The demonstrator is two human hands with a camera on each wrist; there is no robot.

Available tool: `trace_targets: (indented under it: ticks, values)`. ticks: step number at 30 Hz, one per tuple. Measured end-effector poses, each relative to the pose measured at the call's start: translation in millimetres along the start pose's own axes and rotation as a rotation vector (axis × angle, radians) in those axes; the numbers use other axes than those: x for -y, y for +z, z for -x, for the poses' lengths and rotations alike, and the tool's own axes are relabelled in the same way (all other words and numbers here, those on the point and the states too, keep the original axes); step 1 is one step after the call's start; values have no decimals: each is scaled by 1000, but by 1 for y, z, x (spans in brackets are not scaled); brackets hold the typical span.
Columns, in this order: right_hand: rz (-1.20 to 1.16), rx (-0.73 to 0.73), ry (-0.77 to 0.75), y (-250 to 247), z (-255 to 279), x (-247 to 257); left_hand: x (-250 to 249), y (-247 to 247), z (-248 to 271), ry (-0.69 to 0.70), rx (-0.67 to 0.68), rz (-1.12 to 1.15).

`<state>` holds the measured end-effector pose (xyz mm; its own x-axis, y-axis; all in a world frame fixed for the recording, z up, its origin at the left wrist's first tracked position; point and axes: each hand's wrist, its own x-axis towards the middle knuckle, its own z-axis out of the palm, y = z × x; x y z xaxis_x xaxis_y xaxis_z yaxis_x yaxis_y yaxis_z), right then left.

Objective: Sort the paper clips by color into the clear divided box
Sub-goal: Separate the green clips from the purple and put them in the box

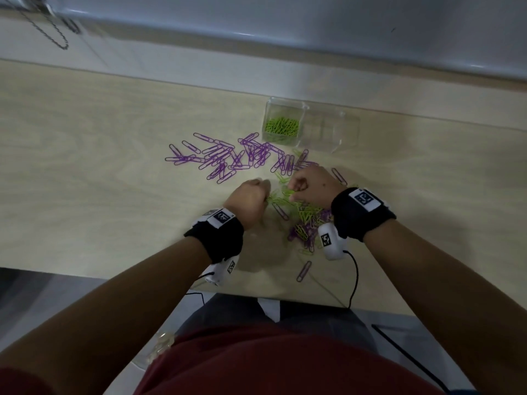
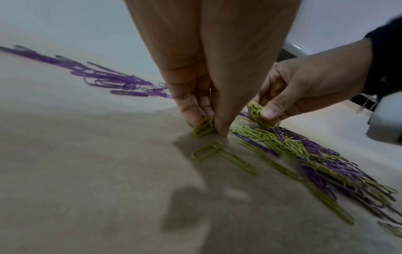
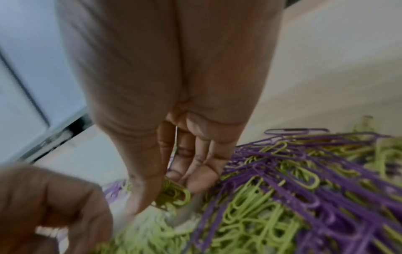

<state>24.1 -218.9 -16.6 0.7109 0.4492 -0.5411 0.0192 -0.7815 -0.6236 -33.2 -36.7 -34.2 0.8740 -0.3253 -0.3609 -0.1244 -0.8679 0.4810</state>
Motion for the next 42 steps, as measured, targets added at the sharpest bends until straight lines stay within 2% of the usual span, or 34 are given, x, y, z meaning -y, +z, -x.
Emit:
trace_targets:
  ticks: [4, 7, 12, 16, 19, 22, 25, 29, 32, 34, 36, 37, 42]
  values:
    - [-343, -69, 42, -14, 6, -6, -4, -5, -4, 37, 74, -107]
    - [-584, -117, 42, -30, 9, -1, -2, -12, -6, 19, 125, -94]
    - [-671, -329, -56, -67, -12, 20, 10, -21, -12, -4, 116, 109]
    - [-480, -499, -151, -78, -48, 39, 3, -49, -21, 15, 26, 249]
    - [-224, -490, -140, -71, -64, 39, -3, -78, -43, 1, -142, 357]
    - [-41, -506, -180, -67, -54, 29, -8, -102, -71, -1, -314, 383]
    - [28, -559, -254, -59, -34, 10, -16, -111, -98, 1, -395, 354]
    - [218, -418, -241, -38, -16, -13, -19, -99, -114, 29, -394, 160]
    - [384, -293, -179, -24, -18, -21, -19, -71, -98, 238, -453, 14]
    - [433, -287, -143, -17, -22, -28, -15, -48, -84, 365, -342, -57]
    - [423, -305, -128, -13, -25, -35, -8, -30, -76, 379, -158, -140]
    - [406, -316, -124, -12, -26, -38, -3, -26, -74, 366, -111, -171]
    - [414, -339, -145, -12, -21, -56, 15, -27, -72, 283, -187, -187]
